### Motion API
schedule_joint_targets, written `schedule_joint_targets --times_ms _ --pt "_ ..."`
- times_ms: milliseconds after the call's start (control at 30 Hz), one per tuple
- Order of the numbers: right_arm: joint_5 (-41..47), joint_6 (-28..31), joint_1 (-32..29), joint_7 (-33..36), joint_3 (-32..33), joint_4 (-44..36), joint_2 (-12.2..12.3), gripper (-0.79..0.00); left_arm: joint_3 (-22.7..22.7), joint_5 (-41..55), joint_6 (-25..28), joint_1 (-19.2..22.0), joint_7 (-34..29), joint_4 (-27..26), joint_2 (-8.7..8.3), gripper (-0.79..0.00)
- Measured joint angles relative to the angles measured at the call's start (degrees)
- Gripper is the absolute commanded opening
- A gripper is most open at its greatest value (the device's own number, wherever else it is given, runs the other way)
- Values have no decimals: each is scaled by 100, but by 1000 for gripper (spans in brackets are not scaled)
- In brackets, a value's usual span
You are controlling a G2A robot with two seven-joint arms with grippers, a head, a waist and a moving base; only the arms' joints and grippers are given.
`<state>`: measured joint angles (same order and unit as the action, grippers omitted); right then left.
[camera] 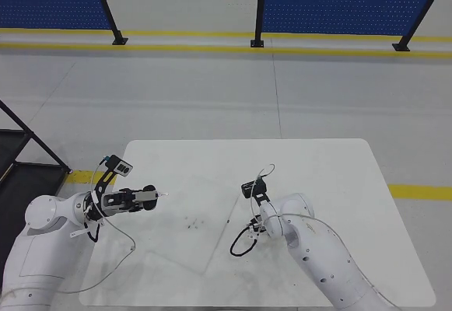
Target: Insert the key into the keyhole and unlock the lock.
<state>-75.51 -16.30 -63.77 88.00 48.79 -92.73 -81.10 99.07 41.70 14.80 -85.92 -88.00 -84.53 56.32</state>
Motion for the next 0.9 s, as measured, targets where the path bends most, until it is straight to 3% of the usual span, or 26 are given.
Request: schedule_joint_targets --times_ms 100,133,167,267,367,667,700,767,800,900 --pt "-57 0 -105 0 76 -43 -4 0 0 0 0 0 0 0 0 -785" --pt "-85 0 -156 0 114 -75 -3 -126 0 0 0 0 0 0 0 -785" --pt "-107 0 -196 0 145 -103 -1 -182 0 0 0 0 0 0 0 -785" --pt "-183 1 -339 0 235 -203 4 -249 0 0 0 0 0 0 0 -785" --pt "-246 1 -459 0 286 -281 6 -400 0 0 0 0 0 0 0 -785" --pt "-275 1 -496 0 300 -235 -28 -502 0 0 0 0 0 0 0 -785" --pt "-274 1 -485 0 296 -218 -33 -548 0 0 0 0 0 0 0 -785" --pt "-271 1 -464 0 283 -181 -44 -754 0 0 0 0 0 0 0 -785" --pt "-270 1 -456 0 280 -166 -49 -785 0 0 0 0 0 0 0 -785" --pt "-255 1 -441 0 283 -102 -64 -785 0 0 0 0 0 0 0 -785"
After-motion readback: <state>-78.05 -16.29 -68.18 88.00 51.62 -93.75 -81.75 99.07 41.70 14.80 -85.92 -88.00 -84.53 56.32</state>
